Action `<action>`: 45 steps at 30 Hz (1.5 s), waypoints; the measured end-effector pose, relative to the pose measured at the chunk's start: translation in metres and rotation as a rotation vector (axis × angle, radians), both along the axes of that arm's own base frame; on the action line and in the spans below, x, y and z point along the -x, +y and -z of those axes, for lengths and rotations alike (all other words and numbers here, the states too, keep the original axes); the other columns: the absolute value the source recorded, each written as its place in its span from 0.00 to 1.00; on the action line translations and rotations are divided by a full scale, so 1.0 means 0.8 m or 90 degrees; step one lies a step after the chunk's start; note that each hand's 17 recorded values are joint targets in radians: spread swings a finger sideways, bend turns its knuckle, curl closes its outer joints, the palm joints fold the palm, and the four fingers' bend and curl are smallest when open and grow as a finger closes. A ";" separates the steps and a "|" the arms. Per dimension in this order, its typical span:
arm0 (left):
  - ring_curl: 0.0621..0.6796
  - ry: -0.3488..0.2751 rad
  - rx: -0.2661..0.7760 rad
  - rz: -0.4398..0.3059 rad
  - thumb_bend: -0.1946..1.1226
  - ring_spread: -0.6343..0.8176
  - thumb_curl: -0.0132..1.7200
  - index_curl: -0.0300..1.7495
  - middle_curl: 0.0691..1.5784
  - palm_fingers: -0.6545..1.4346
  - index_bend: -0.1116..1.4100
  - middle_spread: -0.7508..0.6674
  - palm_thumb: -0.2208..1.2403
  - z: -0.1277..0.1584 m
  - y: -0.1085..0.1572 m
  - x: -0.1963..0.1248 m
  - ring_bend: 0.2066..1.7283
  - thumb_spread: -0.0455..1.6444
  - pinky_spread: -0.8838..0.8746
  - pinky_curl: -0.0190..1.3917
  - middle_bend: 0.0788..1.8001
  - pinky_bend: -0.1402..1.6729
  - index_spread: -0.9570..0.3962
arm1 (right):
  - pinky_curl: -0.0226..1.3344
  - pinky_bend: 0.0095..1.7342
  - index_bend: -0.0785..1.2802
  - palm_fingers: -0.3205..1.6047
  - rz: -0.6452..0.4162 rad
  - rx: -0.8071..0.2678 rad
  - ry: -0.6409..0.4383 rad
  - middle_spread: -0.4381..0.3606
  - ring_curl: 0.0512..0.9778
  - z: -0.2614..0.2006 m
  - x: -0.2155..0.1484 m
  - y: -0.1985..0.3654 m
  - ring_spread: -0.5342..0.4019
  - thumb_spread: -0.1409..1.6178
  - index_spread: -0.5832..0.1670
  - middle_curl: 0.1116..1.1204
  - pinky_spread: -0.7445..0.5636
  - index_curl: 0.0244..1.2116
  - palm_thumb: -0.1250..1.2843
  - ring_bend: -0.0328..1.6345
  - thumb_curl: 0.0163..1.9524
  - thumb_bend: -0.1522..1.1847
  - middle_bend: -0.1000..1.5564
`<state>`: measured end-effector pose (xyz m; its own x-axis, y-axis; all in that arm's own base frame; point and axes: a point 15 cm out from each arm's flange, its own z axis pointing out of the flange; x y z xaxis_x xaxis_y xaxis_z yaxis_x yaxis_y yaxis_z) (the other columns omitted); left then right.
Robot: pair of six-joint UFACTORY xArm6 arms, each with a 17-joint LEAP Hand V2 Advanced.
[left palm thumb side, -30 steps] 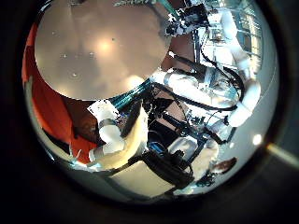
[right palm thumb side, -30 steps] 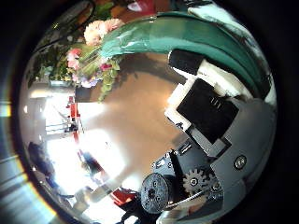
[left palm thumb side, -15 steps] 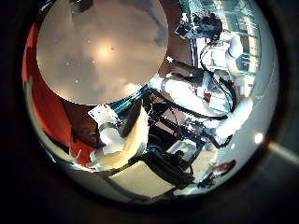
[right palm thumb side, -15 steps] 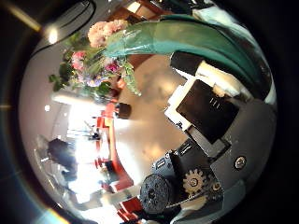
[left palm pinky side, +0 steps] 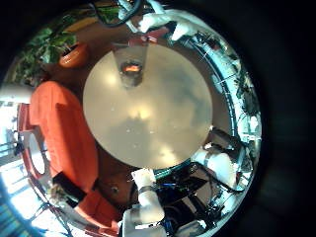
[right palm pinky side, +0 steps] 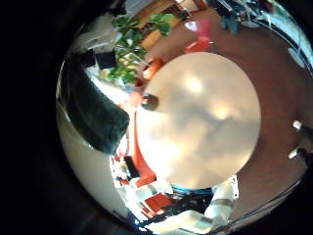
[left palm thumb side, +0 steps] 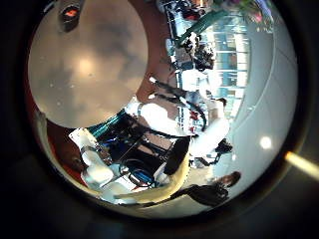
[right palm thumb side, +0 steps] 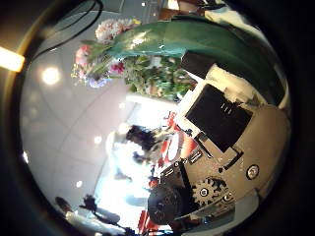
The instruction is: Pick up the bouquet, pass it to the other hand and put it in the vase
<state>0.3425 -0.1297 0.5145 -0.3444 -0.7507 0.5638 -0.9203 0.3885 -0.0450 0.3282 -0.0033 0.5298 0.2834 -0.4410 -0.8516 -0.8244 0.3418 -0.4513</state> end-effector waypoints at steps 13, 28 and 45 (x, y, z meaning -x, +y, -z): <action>0.27 -0.014 0.320 0.048 0.12 0.85 0.18 0.22 0.16 0.36 0.17 0.86 0.15 -0.079 -0.067 -0.008 0.21 0.52 0.81 0.21 0.07 0.20 0.85 | 0.50 0.78 0.93 0.77 -0.192 -0.074 -0.040 0.42 0.66 -0.058 0.036 0.127 0.38 0.57 0.48 0.61 0.42 0.69 0.87 0.91 0.55 0.11 0.90; 0.27 0.030 0.518 0.089 0.13 0.84 0.20 0.18 0.18 0.35 0.17 0.88 0.23 -0.118 -0.108 -0.016 0.25 0.53 0.81 0.23 0.10 0.22 0.88 | 0.54 0.75 0.93 0.77 -0.251 -0.070 -0.015 0.42 0.66 -0.035 0.041 0.165 0.38 0.57 0.49 0.59 0.42 0.69 0.86 0.91 0.59 0.11 0.91; 0.39 0.115 0.545 0.140 0.19 0.36 0.24 0.17 0.32 0.76 0.17 0.49 0.54 -0.131 -0.151 -0.017 0.48 0.59 0.50 0.28 0.37 0.37 0.72 | 0.59 0.73 0.93 0.77 -0.243 0.015 0.089 0.42 0.65 0.067 0.010 0.184 0.38 0.58 0.49 0.58 0.42 0.68 0.85 0.91 0.61 0.11 0.92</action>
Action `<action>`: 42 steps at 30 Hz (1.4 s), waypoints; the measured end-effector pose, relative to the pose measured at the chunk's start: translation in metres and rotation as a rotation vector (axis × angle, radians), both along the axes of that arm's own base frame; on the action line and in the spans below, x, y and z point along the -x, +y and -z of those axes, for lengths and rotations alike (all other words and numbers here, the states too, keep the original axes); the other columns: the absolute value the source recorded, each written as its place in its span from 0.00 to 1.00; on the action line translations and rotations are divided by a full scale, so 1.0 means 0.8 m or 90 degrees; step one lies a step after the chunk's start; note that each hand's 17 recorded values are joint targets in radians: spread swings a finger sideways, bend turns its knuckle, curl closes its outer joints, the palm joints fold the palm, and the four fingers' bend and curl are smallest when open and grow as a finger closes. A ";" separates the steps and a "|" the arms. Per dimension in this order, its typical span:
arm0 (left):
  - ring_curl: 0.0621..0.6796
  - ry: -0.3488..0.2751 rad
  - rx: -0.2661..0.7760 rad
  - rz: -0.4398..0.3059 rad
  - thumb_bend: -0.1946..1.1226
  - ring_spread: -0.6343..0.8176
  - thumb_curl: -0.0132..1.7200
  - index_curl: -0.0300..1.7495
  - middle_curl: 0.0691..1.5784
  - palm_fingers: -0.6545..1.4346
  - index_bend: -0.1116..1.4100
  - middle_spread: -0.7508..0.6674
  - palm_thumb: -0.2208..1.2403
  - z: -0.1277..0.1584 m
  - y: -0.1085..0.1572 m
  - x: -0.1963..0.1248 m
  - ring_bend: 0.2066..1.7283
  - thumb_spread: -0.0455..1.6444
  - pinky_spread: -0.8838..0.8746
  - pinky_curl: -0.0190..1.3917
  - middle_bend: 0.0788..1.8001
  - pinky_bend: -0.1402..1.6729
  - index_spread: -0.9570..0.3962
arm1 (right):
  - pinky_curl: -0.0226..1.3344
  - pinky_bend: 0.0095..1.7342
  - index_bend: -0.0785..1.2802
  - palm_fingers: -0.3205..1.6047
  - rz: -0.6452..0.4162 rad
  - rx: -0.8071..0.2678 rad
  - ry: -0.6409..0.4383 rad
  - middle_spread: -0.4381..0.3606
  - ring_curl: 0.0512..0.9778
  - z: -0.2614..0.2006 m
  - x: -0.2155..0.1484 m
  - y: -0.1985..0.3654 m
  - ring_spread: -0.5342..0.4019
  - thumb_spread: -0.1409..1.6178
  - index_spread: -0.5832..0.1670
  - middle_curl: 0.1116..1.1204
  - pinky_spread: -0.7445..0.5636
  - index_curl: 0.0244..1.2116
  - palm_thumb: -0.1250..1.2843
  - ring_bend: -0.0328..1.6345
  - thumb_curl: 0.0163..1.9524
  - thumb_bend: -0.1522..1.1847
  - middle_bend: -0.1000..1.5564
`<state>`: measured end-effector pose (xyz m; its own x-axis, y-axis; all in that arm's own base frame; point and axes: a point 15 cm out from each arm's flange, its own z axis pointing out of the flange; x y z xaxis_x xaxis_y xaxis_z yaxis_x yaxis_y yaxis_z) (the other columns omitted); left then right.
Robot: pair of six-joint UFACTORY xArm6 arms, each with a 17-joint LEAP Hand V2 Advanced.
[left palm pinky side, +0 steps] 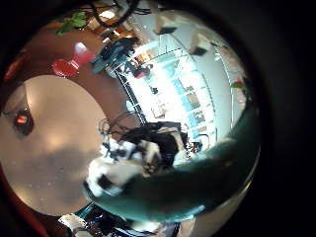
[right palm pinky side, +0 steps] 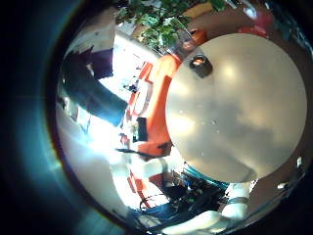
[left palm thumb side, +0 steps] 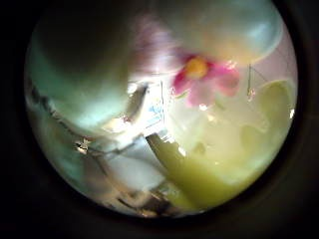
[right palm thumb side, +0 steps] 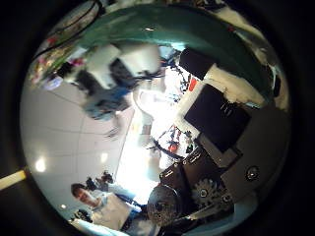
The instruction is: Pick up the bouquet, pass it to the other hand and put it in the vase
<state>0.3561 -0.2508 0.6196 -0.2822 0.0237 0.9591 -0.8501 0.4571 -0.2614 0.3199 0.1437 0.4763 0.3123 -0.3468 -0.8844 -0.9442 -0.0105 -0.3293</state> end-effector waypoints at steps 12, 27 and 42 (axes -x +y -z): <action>0.79 0.043 -0.019 0.032 0.28 0.15 0.35 0.28 0.53 0.84 0.46 0.25 0.84 0.021 -0.008 -0.005 0.80 0.58 0.26 0.54 0.50 0.77 0.41 | 0.62 0.72 0.94 0.76 0.038 -0.007 0.019 0.42 0.66 0.021 -0.015 -0.019 0.38 0.58 0.49 0.58 0.42 0.68 0.78 0.91 0.61 0.08 0.92; 0.90 -0.050 0.070 -0.101 0.25 0.16 0.43 0.49 0.67 0.73 0.59 0.15 0.87 -0.045 0.047 -0.070 0.92 0.62 0.21 0.66 0.58 0.85 0.23 | 0.52 0.66 0.42 0.32 0.091 -0.006 0.033 0.35 0.50 0.034 -0.036 -0.052 0.32 0.63 0.25 0.42 0.33 0.51 0.60 0.74 0.39 0.09 0.61; 0.89 -0.243 0.144 -0.313 0.22 0.17 0.47 0.66 0.72 0.70 0.55 0.13 0.88 -0.079 0.131 -0.159 0.98 0.65 0.20 0.71 0.61 0.87 0.17 | 0.39 0.52 0.30 0.22 0.092 -0.021 0.067 0.47 0.30 0.060 -0.050 -0.060 0.58 0.63 0.24 0.28 0.83 0.37 0.55 0.55 0.30 0.09 0.43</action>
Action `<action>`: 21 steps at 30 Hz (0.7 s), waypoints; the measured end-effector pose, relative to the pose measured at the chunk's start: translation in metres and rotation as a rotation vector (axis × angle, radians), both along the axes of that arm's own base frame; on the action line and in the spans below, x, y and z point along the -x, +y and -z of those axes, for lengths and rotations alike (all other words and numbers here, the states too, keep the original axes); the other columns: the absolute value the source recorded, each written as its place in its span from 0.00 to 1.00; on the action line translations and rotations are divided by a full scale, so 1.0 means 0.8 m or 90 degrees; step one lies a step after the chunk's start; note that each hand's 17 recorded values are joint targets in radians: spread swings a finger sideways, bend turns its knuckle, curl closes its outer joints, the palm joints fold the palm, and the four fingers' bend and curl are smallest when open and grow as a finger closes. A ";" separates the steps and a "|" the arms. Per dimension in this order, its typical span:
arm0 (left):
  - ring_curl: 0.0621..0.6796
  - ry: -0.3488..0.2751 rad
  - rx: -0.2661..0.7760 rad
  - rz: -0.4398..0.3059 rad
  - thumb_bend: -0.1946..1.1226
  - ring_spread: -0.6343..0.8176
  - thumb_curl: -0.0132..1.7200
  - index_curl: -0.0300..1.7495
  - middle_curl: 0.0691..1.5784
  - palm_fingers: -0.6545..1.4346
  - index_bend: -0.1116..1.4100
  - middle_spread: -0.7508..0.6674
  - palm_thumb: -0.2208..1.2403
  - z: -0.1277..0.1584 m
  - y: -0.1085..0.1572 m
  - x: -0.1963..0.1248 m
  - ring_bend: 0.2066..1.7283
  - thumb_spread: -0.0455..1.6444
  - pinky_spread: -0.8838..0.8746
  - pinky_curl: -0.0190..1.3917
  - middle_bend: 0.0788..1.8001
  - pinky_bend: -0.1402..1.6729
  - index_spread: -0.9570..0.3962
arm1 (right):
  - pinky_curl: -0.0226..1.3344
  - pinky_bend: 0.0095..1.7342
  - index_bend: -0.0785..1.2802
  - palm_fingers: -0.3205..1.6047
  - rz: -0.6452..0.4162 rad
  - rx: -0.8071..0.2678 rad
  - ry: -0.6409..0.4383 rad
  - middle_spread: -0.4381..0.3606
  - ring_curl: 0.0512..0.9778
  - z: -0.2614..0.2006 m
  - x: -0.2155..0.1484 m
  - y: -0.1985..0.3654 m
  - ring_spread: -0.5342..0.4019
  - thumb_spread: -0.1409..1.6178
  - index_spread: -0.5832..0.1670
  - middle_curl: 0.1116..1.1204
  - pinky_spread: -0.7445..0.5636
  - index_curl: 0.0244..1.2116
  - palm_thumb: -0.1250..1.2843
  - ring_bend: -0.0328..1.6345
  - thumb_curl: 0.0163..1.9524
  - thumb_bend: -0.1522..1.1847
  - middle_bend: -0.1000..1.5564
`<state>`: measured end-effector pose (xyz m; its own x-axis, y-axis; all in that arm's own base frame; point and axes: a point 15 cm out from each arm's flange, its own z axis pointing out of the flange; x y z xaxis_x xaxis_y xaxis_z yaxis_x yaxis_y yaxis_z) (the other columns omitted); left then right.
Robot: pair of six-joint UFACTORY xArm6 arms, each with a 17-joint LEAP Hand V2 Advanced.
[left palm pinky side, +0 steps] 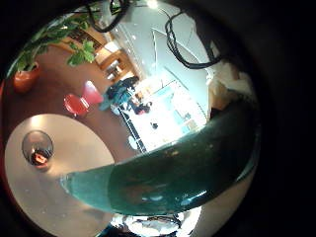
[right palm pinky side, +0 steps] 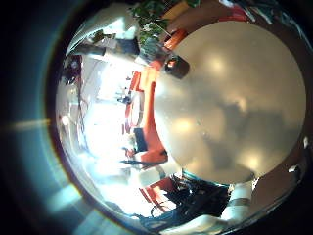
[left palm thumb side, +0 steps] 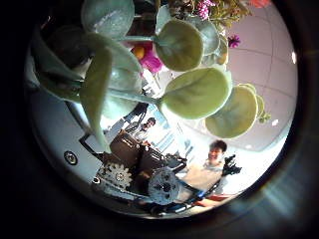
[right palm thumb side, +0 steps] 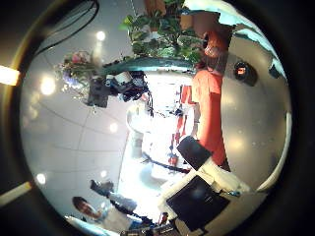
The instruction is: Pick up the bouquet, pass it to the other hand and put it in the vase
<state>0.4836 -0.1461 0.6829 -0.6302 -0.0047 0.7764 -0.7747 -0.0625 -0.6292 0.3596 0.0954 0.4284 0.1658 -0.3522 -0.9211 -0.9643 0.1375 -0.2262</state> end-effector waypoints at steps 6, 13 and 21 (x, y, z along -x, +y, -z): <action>0.88 -0.034 0.011 -0.079 0.21 0.17 0.48 0.70 0.72 0.69 0.53 0.12 0.89 0.008 0.015 -0.040 0.98 0.65 0.20 0.72 0.61 0.87 0.17 | 0.34 0.48 0.28 0.24 -0.012 -0.003 0.007 0.48 0.25 0.003 -0.001 0.007 0.61 0.64 0.23 0.25 0.89 0.34 0.55 0.51 0.28 0.09 0.39; 0.87 -0.011 0.022 -0.098 0.19 0.17 0.49 0.75 0.73 0.69 0.51 0.12 0.89 0.055 0.005 -0.086 0.99 0.66 0.19 0.73 0.61 0.87 0.16 | 0.31 0.44 0.28 0.28 -0.015 0.003 0.004 0.47 0.21 -0.002 -0.012 0.009 0.62 0.64 0.21 0.24 0.91 0.33 0.55 0.47 0.27 0.09 0.35; 0.86 0.020 0.038 -0.115 0.18 0.18 0.51 0.78 0.73 0.69 0.49 0.12 0.89 0.088 0.004 -0.108 0.99 0.67 0.19 0.74 0.61 0.86 0.17 | 0.27 0.39 0.26 0.30 -0.015 0.004 0.003 0.48 0.18 -0.006 -0.015 0.009 0.64 0.64 0.21 0.23 0.92 0.32 0.56 0.44 0.26 0.10 0.32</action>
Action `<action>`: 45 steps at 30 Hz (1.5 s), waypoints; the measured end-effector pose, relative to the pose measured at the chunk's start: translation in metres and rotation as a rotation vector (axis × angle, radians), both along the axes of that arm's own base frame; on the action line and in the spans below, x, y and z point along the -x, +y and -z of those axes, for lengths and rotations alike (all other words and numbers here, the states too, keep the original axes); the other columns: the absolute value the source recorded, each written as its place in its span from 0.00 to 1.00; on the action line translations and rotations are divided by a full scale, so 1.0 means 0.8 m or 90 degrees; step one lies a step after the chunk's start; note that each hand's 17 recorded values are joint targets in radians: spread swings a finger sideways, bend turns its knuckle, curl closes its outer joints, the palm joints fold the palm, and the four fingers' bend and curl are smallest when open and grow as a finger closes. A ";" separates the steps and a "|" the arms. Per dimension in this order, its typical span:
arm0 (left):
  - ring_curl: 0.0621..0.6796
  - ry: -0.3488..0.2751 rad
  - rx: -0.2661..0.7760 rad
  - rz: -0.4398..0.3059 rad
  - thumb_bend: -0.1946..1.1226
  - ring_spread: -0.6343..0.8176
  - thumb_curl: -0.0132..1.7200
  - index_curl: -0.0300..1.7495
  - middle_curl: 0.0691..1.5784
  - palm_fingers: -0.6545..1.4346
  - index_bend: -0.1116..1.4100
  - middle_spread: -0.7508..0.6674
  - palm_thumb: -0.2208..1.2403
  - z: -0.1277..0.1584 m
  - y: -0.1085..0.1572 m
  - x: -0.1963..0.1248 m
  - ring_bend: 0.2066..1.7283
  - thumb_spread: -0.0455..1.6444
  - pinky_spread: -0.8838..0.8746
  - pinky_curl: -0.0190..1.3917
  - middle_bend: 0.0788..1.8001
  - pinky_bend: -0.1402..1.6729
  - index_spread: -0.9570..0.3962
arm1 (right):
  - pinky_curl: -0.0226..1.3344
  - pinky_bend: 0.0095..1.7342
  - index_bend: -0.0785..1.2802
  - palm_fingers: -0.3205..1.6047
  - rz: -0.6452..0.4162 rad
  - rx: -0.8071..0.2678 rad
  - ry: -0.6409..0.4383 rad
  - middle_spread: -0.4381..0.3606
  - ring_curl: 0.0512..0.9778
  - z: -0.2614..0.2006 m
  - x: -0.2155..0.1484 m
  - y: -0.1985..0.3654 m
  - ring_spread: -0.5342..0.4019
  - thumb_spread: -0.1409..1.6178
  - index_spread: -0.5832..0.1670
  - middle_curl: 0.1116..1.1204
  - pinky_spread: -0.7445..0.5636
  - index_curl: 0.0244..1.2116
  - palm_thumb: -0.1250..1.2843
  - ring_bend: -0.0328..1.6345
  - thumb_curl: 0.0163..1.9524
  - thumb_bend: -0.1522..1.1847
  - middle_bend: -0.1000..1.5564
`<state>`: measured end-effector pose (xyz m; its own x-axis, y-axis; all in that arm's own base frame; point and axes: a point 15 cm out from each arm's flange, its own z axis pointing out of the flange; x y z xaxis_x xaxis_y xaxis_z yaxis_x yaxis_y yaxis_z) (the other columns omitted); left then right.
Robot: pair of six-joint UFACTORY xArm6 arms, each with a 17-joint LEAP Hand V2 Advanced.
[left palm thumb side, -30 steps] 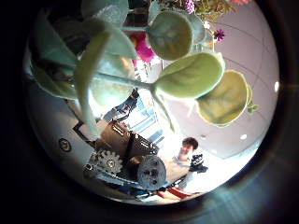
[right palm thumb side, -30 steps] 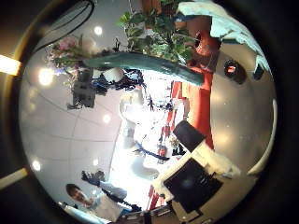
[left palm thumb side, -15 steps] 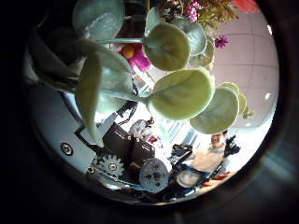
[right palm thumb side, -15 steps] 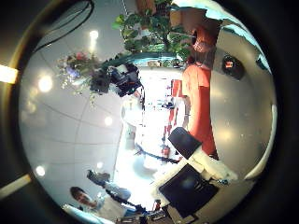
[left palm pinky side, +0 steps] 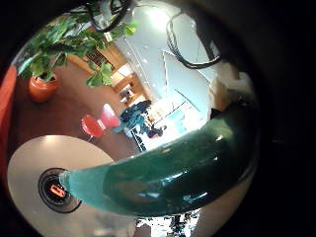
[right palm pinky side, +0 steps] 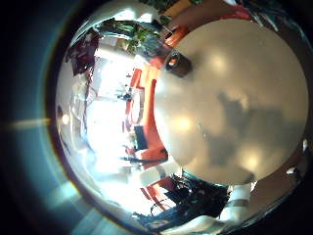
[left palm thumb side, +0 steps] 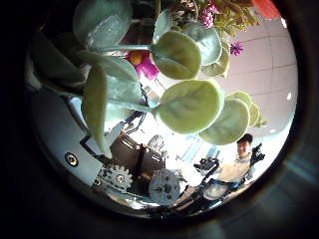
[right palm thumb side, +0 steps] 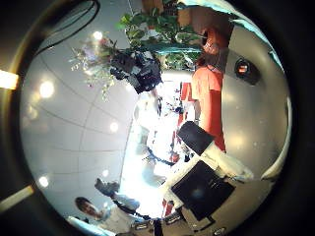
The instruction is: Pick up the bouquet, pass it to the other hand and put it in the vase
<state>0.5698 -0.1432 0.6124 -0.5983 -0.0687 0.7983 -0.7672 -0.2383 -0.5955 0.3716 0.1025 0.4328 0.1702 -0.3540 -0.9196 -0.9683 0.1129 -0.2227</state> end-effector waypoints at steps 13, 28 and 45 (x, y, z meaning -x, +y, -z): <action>0.85 0.016 0.008 -0.015 0.17 0.18 0.53 0.82 0.74 0.70 0.46 0.12 0.89 0.027 0.009 0.019 0.98 0.69 0.18 0.76 0.60 0.84 0.18 | 0.23 0.36 0.23 0.34 0.000 -0.003 0.005 0.49 0.15 0.006 0.001 0.000 0.64 0.65 0.21 0.22 0.93 0.31 0.56 0.40 0.25 0.09 0.28; 0.85 0.026 0.001 -0.019 0.15 0.18 0.54 0.84 0.74 0.71 0.44 0.12 0.90 0.050 0.012 0.032 0.97 0.69 0.17 0.77 0.59 0.82 0.20 | 0.19 0.34 0.20 0.37 -0.003 -0.001 0.002 0.47 0.13 0.004 0.005 0.002 0.64 0.64 0.21 0.22 0.93 0.31 0.58 0.37 0.25 0.09 0.24; 0.85 0.069 -0.008 -0.024 0.14 0.18 0.54 0.86 0.74 0.72 0.41 0.11 0.90 0.114 0.025 -0.002 0.96 0.69 0.16 0.78 0.58 0.81 0.22 | 0.17 0.37 0.20 0.40 -0.004 0.013 0.001 0.48 0.12 0.007 0.008 0.000 0.61 0.65 0.22 0.23 0.94 0.30 0.58 0.37 0.25 0.10 0.21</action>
<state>0.5718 -0.1233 0.5214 -0.5048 -0.0998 0.8575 -0.8180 -0.2622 -0.5121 0.3652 0.1025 0.4273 0.1711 -0.3719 -0.9124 -0.9693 0.1027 -0.2236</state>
